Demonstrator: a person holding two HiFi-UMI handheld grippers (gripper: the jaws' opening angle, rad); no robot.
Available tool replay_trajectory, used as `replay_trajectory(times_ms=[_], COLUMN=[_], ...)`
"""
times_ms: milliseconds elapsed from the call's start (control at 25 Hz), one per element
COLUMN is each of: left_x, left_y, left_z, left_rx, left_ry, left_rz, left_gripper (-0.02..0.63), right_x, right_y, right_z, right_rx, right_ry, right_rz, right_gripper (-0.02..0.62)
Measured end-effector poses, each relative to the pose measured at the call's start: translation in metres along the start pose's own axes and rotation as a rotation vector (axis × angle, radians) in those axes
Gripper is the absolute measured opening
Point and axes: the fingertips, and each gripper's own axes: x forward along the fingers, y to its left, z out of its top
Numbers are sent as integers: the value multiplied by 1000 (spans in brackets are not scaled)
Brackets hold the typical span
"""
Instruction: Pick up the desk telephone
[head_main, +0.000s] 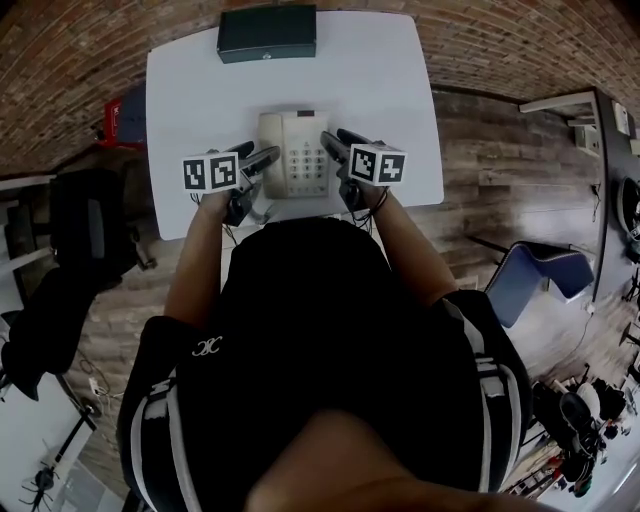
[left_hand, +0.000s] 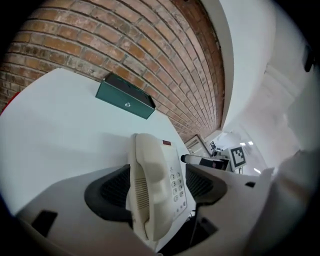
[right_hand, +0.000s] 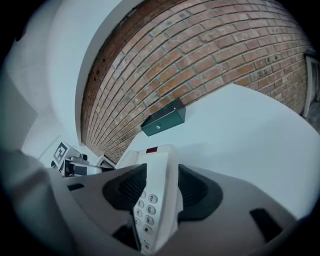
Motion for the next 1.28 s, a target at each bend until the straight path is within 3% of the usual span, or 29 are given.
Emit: replay_trajectory(times_ms=[360, 800, 1080, 1280], left_x=[16, 24, 27, 26], left_y=[24, 26, 23, 23], left_z=[-19, -39, -39, -39], left_rx=[-95, -290, -285, -277], left_ry=[28, 27, 38, 37], left_rz=[-36, -190, -248, -205], left_gripper=[343, 350, 350, 340], right_x=[16, 25, 24, 23], right_y=[-5, -2, -7, -7], right_z=[-20, -40, -47, -47], right_rx=[113, 282, 346, 339], right_ry=[50, 61, 43, 49], right_rz=[55, 113, 112, 101], right_gripper=[215, 216, 216, 209])
